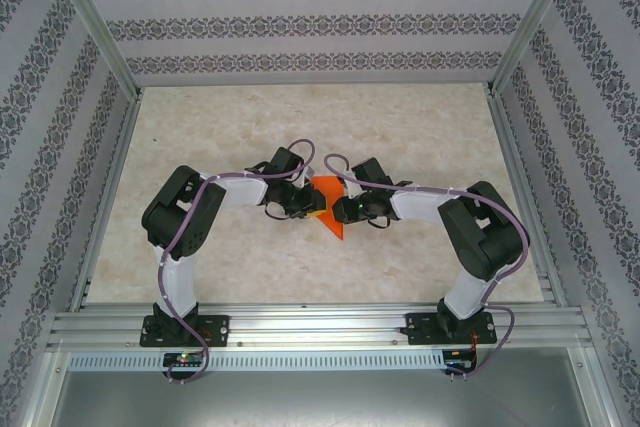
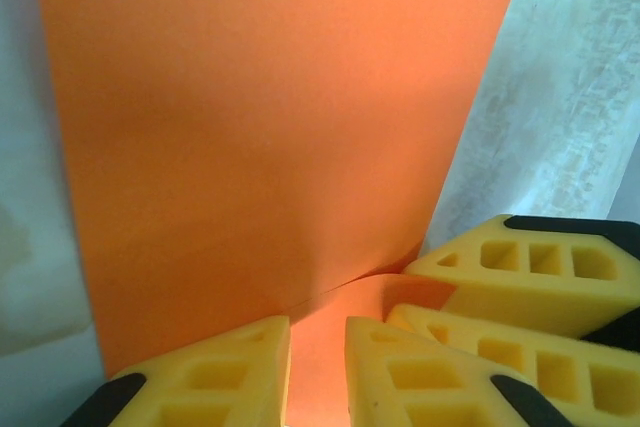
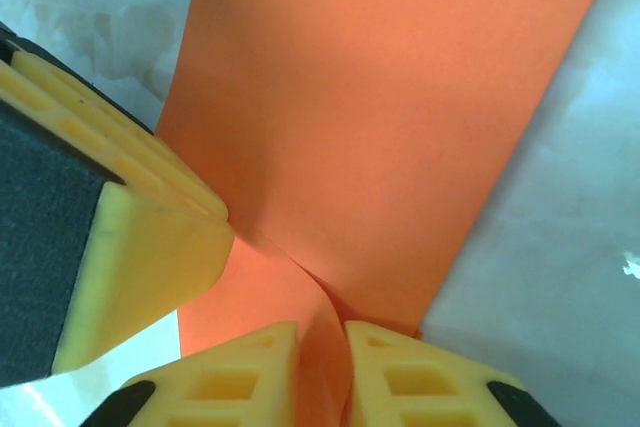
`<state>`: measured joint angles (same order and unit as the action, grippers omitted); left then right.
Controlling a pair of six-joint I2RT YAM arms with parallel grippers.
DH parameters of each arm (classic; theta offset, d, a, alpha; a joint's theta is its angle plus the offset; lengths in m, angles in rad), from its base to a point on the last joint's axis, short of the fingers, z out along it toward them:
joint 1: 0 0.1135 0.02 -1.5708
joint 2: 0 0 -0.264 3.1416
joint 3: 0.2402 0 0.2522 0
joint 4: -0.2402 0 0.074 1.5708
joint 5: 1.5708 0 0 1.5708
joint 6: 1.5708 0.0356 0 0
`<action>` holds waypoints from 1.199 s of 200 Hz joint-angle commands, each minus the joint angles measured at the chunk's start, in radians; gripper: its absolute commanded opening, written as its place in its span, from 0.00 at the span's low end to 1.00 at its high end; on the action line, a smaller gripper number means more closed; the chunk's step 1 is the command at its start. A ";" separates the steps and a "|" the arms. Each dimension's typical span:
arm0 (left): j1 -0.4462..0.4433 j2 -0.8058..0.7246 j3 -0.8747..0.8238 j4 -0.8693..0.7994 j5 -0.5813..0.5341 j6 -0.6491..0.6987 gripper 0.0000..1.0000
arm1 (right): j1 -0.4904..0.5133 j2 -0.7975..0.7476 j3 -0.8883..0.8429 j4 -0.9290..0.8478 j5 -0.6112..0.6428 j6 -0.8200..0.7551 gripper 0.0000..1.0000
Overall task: Fold a paper plane with a square sheet of paper (fold left side to right side)
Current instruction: Third fold the triangle at the center of the table.
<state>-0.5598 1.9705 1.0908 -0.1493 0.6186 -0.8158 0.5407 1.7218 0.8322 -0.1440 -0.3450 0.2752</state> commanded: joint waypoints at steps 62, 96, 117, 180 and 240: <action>-0.011 0.054 -0.045 -0.040 -0.081 0.031 0.22 | -0.038 -0.242 -0.012 -0.154 -0.060 0.051 0.41; -0.011 0.047 -0.045 -0.044 -0.086 0.033 0.22 | 0.002 -0.258 -0.098 0.008 -0.250 0.209 0.37; -0.011 0.047 -0.043 -0.047 -0.086 0.035 0.22 | 0.045 -0.225 -0.108 0.049 -0.274 0.267 0.35; -0.011 0.050 -0.041 -0.049 -0.087 0.039 0.22 | 0.071 -0.121 -0.090 0.017 -0.218 0.278 0.34; -0.011 0.051 -0.038 -0.055 -0.090 0.045 0.21 | 0.061 -0.073 -0.071 -0.056 -0.162 0.266 0.33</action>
<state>-0.5594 1.9713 1.0870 -0.1467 0.6155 -0.8085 0.6128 1.6432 0.7391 -0.1703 -0.5472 0.5339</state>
